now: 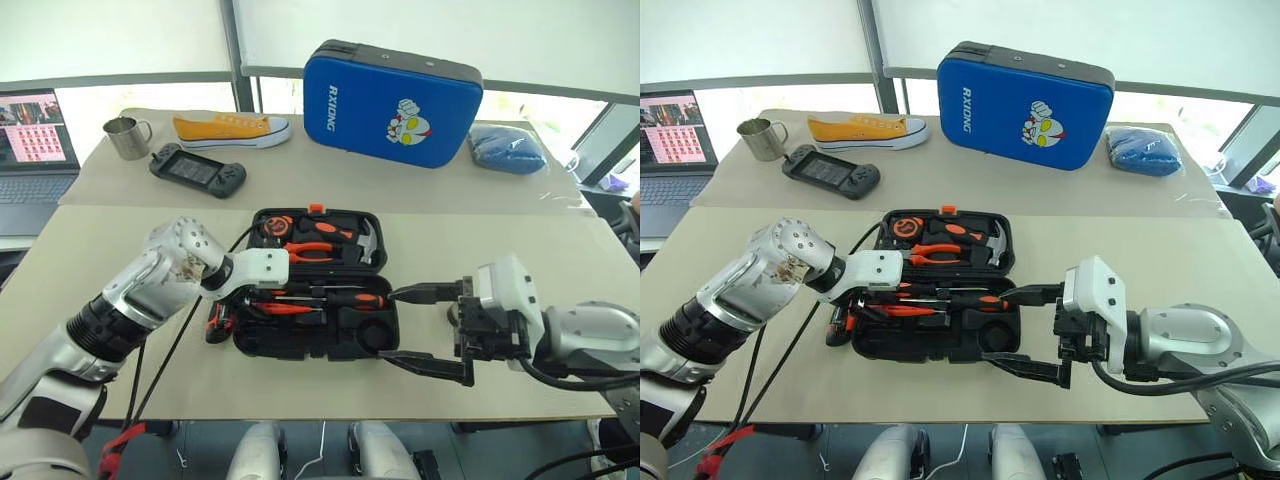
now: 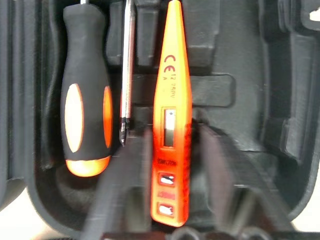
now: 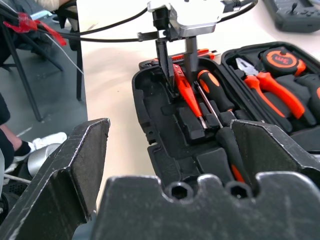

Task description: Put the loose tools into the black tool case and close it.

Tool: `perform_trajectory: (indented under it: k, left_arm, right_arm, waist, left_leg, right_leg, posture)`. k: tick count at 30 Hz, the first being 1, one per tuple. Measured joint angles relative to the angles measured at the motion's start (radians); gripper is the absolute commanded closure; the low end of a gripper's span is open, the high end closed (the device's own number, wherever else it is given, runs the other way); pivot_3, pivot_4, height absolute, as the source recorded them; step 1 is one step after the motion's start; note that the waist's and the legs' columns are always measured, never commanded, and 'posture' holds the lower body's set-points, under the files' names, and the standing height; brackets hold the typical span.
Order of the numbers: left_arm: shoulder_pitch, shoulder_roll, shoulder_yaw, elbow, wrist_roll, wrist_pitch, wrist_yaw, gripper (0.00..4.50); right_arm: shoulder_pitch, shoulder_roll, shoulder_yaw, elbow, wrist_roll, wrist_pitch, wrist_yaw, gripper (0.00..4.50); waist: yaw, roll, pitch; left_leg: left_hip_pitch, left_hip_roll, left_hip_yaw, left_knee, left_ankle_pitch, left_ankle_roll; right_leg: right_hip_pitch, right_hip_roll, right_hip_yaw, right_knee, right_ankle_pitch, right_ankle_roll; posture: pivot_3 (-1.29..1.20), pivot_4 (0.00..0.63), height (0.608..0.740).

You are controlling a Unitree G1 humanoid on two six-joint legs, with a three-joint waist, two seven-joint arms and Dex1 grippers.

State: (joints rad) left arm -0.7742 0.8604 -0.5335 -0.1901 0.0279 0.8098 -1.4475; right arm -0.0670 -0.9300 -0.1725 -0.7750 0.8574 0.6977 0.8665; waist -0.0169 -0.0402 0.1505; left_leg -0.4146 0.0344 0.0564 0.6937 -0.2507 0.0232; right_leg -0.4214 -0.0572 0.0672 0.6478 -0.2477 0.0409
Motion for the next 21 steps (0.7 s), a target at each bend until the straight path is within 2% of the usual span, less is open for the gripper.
perform_trajectory:
  k: [2, 4, 7, 10, 11, 12, 18, 21]
  left_arm:
    - [0.008, 0.0, 0.004, 0.0, -0.033, 0.012, -0.015, 0.81]
    - [0.012, 0.002, 0.032, -0.001, -0.078, 0.027, -0.026, 0.81]
    - [0.018, 0.008, 0.196, 0.001, -0.194, 0.042, -0.026, 0.81]
    - [0.066, 0.005, 0.35, 0.008, -0.297, 0.028, -0.018, 1.5]
    - [0.099, -0.002, 0.385, 0.014, -0.325, 0.011, -0.013, 1.97]
    - [0.124, -0.009, 0.4, 0.024, -0.338, -0.004, -0.009, 2.22]
    - [0.27, -0.057, 0.417, 0.13, -0.344, -0.16, 0.064, 4.43]
    - [0.294, -0.064, 0.418, 0.13, -0.347, -0.207, 0.073, 4.43]
  right_arm:
    - [0.0, 0.0, 0.0, 0.0, 0.0, 0.0, -0.004, 0.0]
    - [0.0, 0.0, 0.0, -0.001, 0.001, 0.0, -0.006, 0.0]
    - [0.001, 0.0, -0.002, -0.002, 0.009, 0.003, -0.022, 0.0]
    - [0.005, -0.002, -0.006, -0.002, 0.019, 0.009, -0.031, 0.0]
    - [0.007, -0.004, -0.008, -0.003, 0.026, 0.012, -0.035, 0.0]
    - [0.007, -0.005, -0.009, -0.003, 0.029, 0.013, -0.036, 0.0]
    - [-0.006, -0.012, -0.015, -0.002, 0.056, 0.034, -0.052, 0.0]
    - [-0.006, -0.028, -0.035, -0.002, 0.072, 0.047, -0.064, 0.0]
  waist:
    - [0.003, 0.0, 0.0]
    - [0.005, -0.001, 0.001]
    - [0.005, -0.001, 0.001]
    - [0.005, -0.001, 0.001]
    - [0.005, -0.001, 0.001]
    - [0.005, -0.001, 0.001]
    - [0.009, -0.002, 0.001]
    - [0.012, -0.002, 0.001]
  left_leg:
    - [-0.001, 0.0, 0.0, 0.0, 0.0, 0.0]
    - [-0.002, 0.0, 0.0, 0.001, 0.0, 0.0]
    - [-0.002, 0.0, -0.001, 0.001, 0.0, 0.0]
    - [-0.001, 0.0, -0.001, 0.001, 0.0, 0.0]
    - [-0.001, 0.0, -0.001, 0.001, 0.0, 0.0]
    - [-0.001, 0.0, -0.001, 0.001, 0.0, 0.0]
    - [-0.002, -0.001, -0.001, 0.001, 0.0, 0.0]
    - [-0.002, -0.001, -0.001, 0.001, 0.0, 0.0]
  right_leg:
    - [-0.001, 0.0, 0.0, 0.0, 0.0, 0.0]
    - [-0.001, -0.001, -0.001, 0.0, 0.0, 0.0]
    - [-0.001, -0.001, -0.001, 0.0, 0.0, 0.001]
    - [-0.001, -0.002, -0.001, 0.0, 0.0, 0.001]
    - [0.0, -0.002, -0.001, 0.0, 0.0, 0.001]
    - [0.0, -0.002, -0.001, 0.0, 0.0, 0.001]
    - [0.0, -0.002, -0.002, 0.0, 0.001, 0.001]
    - [0.0, -0.003, -0.002, 0.0, 0.001, 0.001]
  posture:
    - [0.0, 0.15, 0.739]
    - [0.0, 0.15, 0.739]
    - [0.0, 0.15, 0.739]
    - [0.0, 0.15, 0.739]
    - [0.0, 0.15, 0.739]
    - [0.0, 0.15, 0.739]
    - [0.0, 0.15, 0.739]
    - [0.0, 0.15, 0.739]
